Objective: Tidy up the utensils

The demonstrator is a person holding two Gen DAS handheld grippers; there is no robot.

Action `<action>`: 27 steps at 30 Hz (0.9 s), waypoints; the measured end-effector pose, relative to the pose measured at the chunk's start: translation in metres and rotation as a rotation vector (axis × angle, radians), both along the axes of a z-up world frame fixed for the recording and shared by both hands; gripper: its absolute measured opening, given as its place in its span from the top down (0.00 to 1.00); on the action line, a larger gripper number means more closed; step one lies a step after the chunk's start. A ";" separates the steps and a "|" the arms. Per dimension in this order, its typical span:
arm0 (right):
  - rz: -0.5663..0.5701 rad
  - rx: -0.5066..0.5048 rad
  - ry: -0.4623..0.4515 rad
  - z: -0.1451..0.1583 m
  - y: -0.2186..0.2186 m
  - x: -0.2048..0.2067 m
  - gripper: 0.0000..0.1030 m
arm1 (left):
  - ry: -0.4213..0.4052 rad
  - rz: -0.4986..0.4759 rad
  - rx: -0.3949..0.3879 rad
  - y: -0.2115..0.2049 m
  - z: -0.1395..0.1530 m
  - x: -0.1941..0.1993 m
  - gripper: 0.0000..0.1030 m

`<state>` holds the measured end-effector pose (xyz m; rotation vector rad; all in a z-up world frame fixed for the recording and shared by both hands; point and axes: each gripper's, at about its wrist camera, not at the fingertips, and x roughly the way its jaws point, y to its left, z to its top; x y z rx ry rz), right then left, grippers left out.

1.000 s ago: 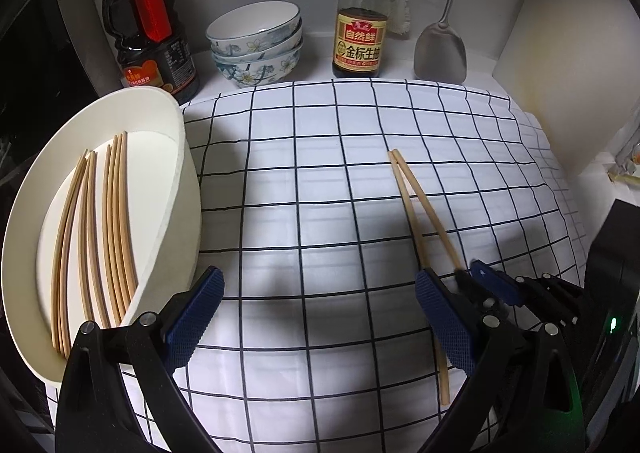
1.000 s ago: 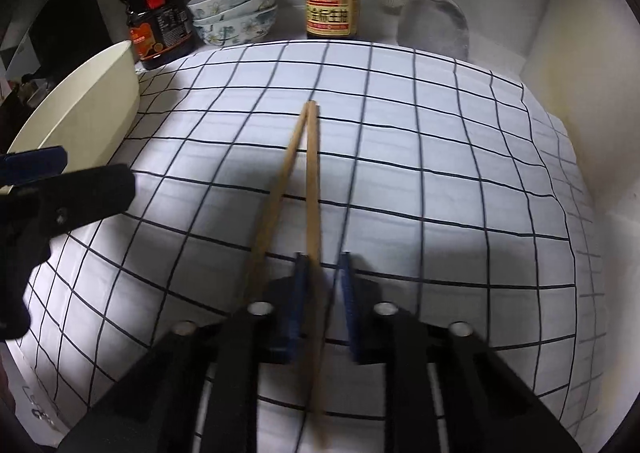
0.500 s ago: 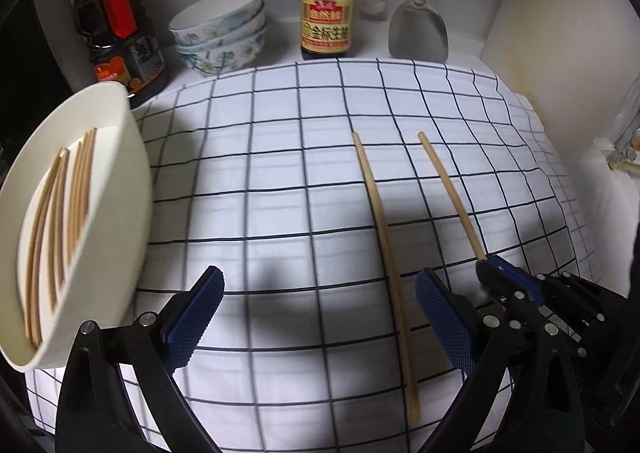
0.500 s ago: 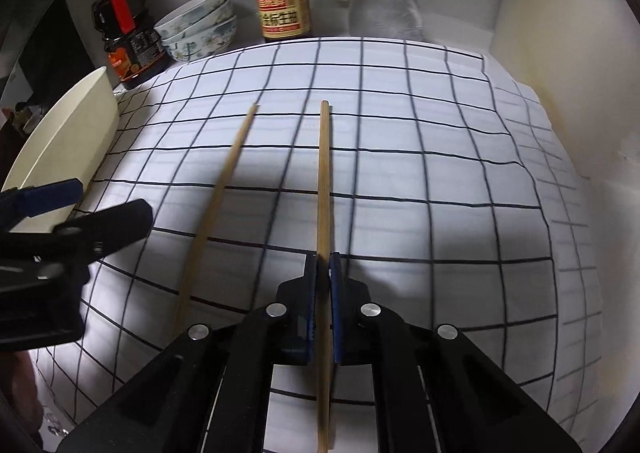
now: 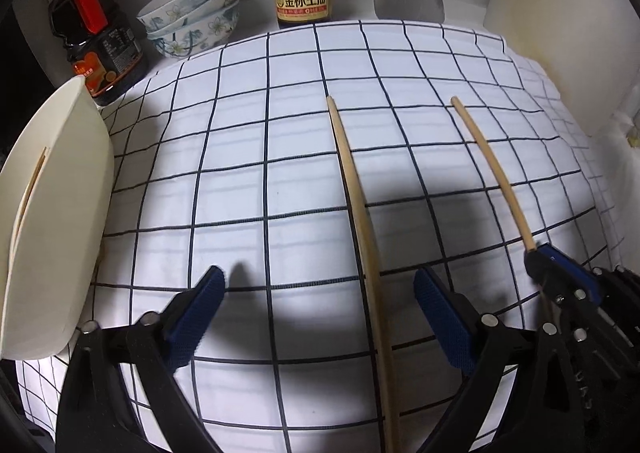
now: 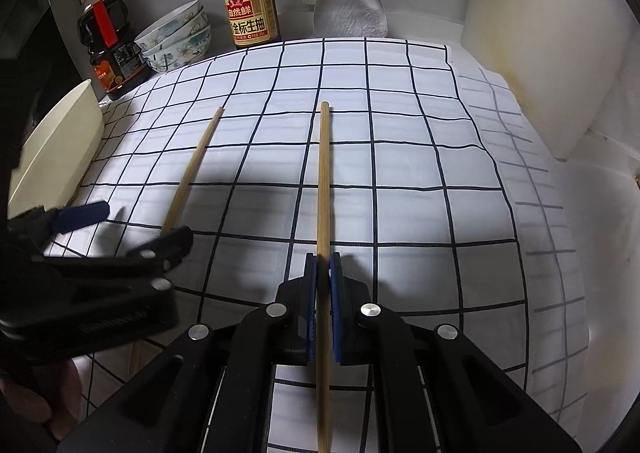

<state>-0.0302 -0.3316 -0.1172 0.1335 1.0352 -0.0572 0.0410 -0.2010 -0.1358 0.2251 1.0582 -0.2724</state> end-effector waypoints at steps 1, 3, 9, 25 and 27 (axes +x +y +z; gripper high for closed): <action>0.000 0.003 0.000 0.000 -0.001 0.000 0.94 | -0.004 -0.001 -0.003 0.001 0.001 -0.001 0.16; 0.001 0.003 0.000 0.000 0.000 0.001 0.94 | -0.008 -0.013 -0.019 -0.002 0.002 -0.004 0.25; -0.005 0.003 0.001 0.000 0.000 0.001 0.94 | -0.012 -0.063 -0.046 -0.014 0.007 -0.017 0.85; -0.001 0.062 -0.009 0.031 0.015 0.010 0.94 | -0.008 -0.066 -0.122 0.020 0.048 -0.014 0.93; 0.010 0.061 -0.021 0.040 0.023 0.011 0.94 | -0.020 -0.056 -0.141 0.031 0.060 -0.013 0.93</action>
